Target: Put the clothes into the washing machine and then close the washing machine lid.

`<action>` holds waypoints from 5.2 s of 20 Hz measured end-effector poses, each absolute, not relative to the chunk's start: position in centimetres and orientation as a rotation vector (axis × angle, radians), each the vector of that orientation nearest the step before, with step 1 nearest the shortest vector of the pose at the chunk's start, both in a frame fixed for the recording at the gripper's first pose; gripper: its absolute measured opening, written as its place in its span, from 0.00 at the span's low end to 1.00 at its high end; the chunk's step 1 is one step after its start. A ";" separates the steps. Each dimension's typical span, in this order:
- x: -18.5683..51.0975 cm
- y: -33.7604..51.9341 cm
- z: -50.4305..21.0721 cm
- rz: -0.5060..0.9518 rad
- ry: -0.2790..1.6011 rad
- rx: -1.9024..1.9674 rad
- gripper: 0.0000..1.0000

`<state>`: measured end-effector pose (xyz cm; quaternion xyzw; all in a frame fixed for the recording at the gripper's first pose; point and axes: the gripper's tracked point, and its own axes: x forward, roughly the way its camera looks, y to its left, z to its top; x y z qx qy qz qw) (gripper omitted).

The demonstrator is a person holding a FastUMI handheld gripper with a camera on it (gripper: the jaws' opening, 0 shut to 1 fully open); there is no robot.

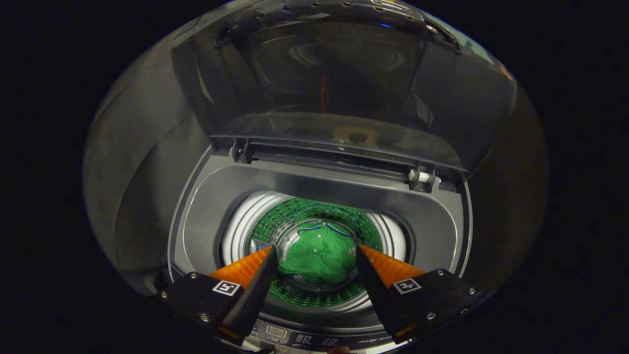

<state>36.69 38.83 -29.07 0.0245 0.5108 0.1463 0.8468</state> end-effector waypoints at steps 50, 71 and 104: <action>56.7 37.5 -8.9 0.200 0.781 0.148 0.96; 52.8 37.3 -7.0 0.182 0.513 0.123 0.97; 36.0 29.1 -4.9 0.196 0.418 0.202 0.96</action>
